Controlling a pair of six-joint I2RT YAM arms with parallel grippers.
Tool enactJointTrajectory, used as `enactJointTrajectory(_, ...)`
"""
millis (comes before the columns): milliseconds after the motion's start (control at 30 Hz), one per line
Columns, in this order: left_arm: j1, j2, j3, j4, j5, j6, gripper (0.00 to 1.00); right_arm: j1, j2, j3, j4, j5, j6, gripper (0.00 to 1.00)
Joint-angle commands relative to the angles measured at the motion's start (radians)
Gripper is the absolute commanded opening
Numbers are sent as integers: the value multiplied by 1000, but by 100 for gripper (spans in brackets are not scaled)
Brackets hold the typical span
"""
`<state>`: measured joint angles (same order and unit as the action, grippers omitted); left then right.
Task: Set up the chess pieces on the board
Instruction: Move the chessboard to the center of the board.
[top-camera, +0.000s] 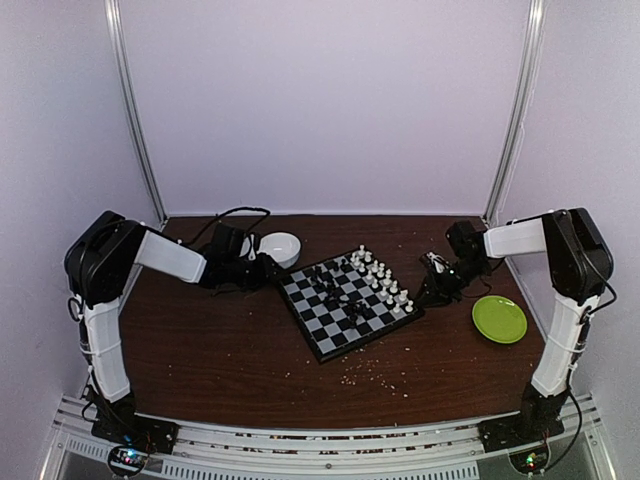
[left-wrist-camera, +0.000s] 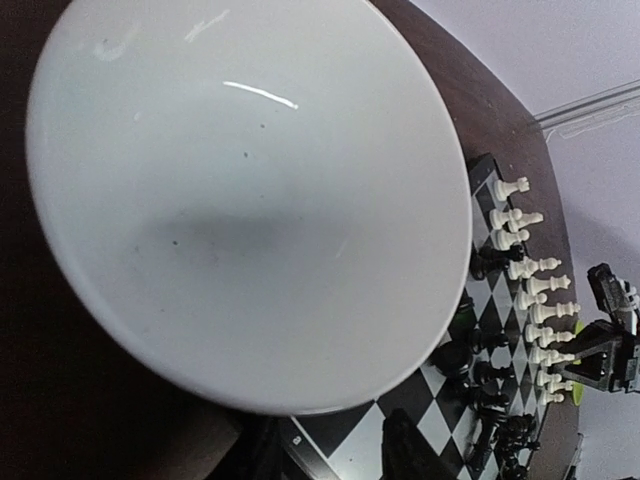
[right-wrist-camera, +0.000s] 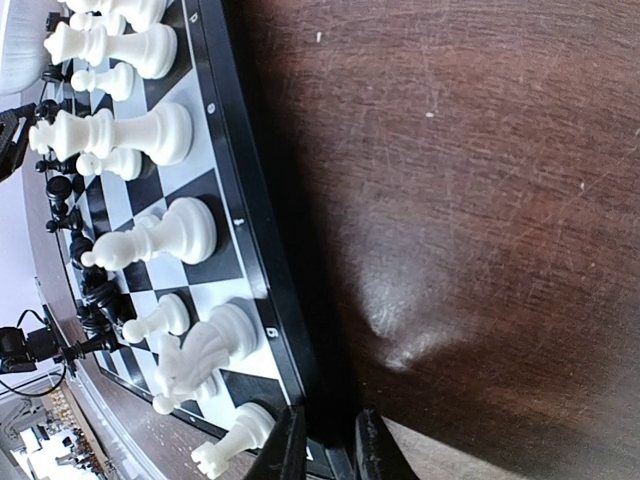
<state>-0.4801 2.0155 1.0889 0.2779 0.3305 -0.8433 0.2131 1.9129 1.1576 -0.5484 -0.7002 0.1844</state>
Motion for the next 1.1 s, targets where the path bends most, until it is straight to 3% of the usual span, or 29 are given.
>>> enactJointTrajectory(0, -5, -70, -27, -28, -124, 45, 37, 15, -11, -38, -81, 33, -26, 18)
enactJointTrajectory(133, -5, -71, -15, -20, -173, 57, 40, 14, -18, -47, -70, 36, -25, 18)
enactJointTrajectory(533, -5, 52, 110, -47, -102, 99, 40, 14, 0, -52, -65, 44, -32, 15)
enactJointTrajectory(1067, -6, 98, 76, 7, 31, 97, 39, 14, 12, -71, -56, -1, -36, 13)
